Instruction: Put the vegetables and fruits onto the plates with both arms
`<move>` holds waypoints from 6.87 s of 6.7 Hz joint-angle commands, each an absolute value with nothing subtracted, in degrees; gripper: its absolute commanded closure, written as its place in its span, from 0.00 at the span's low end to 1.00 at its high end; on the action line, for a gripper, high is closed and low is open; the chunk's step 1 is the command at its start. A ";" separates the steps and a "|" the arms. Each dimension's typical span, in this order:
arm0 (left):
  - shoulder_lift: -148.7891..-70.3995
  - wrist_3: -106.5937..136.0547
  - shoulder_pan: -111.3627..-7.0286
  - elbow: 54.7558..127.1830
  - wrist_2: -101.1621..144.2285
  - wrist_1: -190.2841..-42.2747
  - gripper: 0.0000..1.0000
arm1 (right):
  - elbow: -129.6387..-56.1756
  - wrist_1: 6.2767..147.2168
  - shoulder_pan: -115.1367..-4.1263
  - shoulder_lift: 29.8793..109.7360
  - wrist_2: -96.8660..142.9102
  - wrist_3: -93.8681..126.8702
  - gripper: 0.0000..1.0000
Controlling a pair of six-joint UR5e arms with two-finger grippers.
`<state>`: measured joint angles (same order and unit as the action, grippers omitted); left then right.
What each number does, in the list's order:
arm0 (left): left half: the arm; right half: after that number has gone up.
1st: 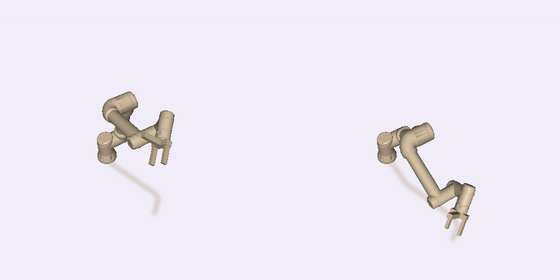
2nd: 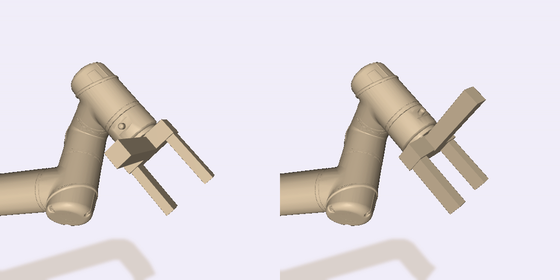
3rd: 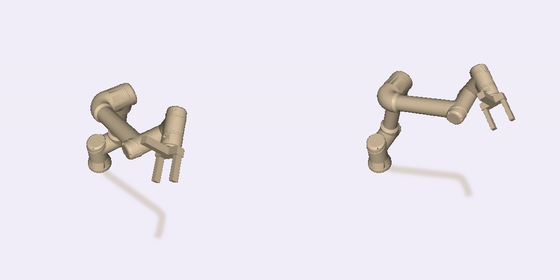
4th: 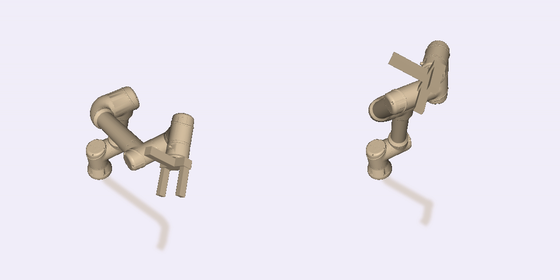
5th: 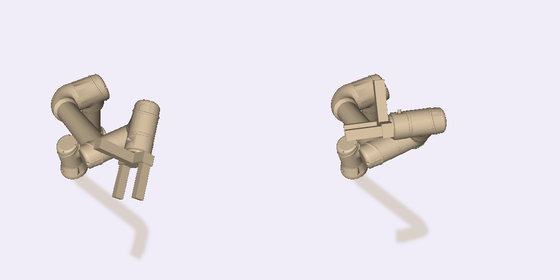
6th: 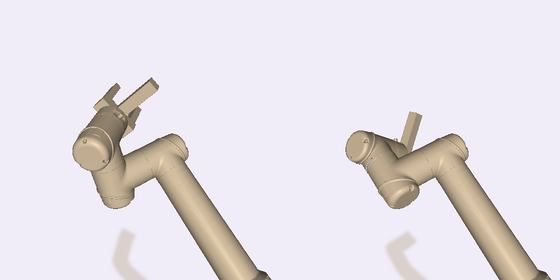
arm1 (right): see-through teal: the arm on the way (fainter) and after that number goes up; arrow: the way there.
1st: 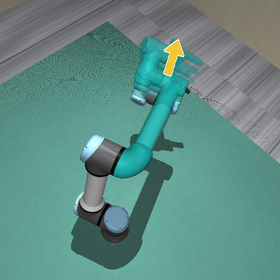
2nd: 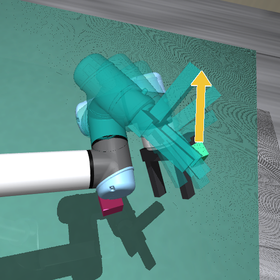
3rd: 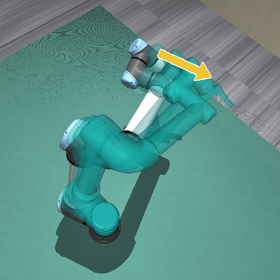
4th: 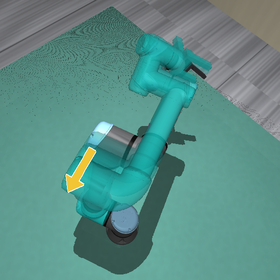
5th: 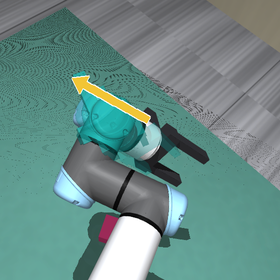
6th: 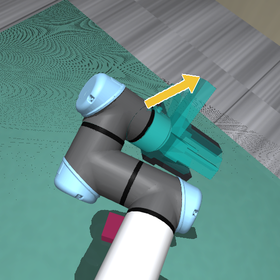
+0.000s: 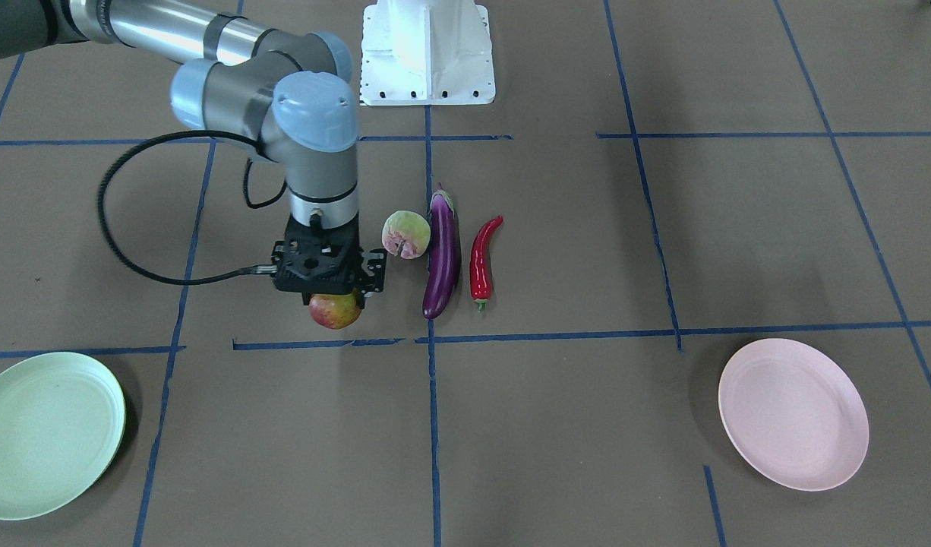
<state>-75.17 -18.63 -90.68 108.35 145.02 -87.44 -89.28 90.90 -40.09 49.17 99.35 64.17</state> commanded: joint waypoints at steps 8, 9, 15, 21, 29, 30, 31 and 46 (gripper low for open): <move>-125.08 58.15 -41.24 89.37 120.08 -108.46 0.00 | -73.81 80.51 -62.13 63.10 107.12 35.68 0.04; -129.33 59.05 -40.52 85.03 119.97 -108.54 0.00 | -77.48 80.51 -63.44 64.85 108.53 35.16 0.00; -132.19 58.80 -33.13 78.14 112.77 -108.54 0.44 | -90.61 81.30 -70.58 71.63 124.28 34.98 0.00; -131.31 59.32 -44.08 82.53 111.36 -108.72 0.99 | -103.07 85.96 -65.43 73.30 128.30 41.78 0.00; -128.76 41.95 -63.19 52.74 110.39 -116.81 0.01 | -109.99 90.66 -25.85 57.71 102.76 81.12 0.00; -129.37 42.10 -65.28 53.00 110.91 -116.98 0.00 | -105.08 92.44 -25.49 54.09 101.53 81.30 0.00; -129.98 43.49 -66.43 54.65 113.70 -116.98 0.00 | -100.16 92.37 -25.31 50.75 100.21 81.39 0.00; -128.05 67.85 -48.84 75.38 117.87 -116.81 0.00 | -99.38 92.46 -35.27 52.44 98.85 75.90 0.95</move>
<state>-127.68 67.16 -54.19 72.13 118.75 -116.79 -95.68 92.38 -29.84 49.30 96.88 79.53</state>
